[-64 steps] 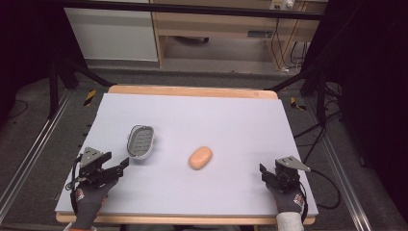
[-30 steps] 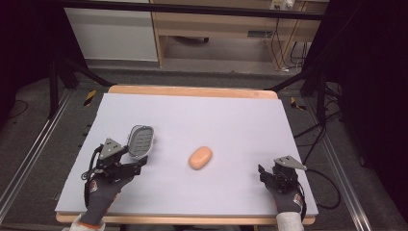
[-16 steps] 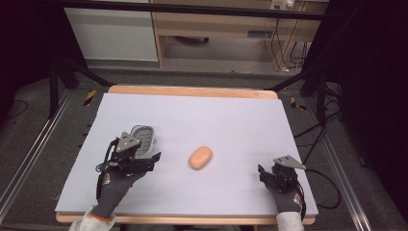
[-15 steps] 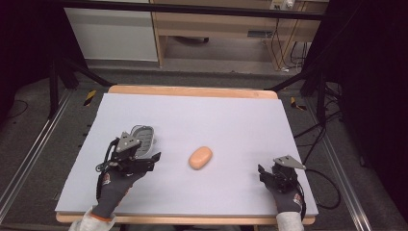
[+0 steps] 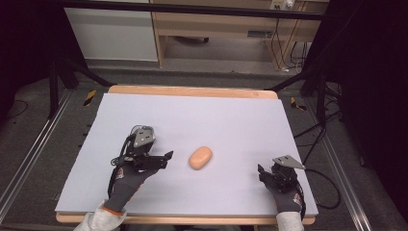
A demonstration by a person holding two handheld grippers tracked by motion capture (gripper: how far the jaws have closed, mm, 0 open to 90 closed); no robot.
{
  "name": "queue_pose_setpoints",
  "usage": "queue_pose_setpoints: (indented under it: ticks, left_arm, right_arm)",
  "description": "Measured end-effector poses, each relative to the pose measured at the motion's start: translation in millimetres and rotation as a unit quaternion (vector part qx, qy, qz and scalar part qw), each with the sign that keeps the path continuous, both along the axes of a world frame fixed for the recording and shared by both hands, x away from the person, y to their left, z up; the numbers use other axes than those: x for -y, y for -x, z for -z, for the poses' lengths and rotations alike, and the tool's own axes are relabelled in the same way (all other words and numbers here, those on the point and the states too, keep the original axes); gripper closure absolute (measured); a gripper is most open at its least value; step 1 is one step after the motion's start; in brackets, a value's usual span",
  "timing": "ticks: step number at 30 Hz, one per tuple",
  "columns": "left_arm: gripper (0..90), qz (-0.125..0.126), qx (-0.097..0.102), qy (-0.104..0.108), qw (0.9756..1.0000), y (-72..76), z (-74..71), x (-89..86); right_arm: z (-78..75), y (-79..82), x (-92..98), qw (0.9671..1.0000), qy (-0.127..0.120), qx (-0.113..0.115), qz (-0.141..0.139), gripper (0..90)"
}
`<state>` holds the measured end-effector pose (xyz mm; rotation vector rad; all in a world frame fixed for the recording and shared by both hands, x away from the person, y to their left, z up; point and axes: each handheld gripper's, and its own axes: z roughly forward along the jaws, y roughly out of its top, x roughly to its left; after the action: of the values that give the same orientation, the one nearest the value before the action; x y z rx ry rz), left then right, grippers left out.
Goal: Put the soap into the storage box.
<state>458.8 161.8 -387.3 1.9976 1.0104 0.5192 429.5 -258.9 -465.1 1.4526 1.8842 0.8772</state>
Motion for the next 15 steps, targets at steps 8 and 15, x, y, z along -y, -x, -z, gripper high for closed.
queue_pose_setpoints:
  ticks: [8,15]
  left_arm:
    - [18.6,0.011,-0.005,-0.016,0.9998,-6.0,2.0,14.7]
    - [18.6,0.018,-0.011,-0.027,0.9994,-10.6,5.1,26.9]
  right_arm:
    - [0.0,-0.4,-0.8,1.0000,0.000,-0.001,0.000,33.0]
    - [-0.1,-0.4,-0.8,1.0000,0.000,-0.001,0.000,33.1]
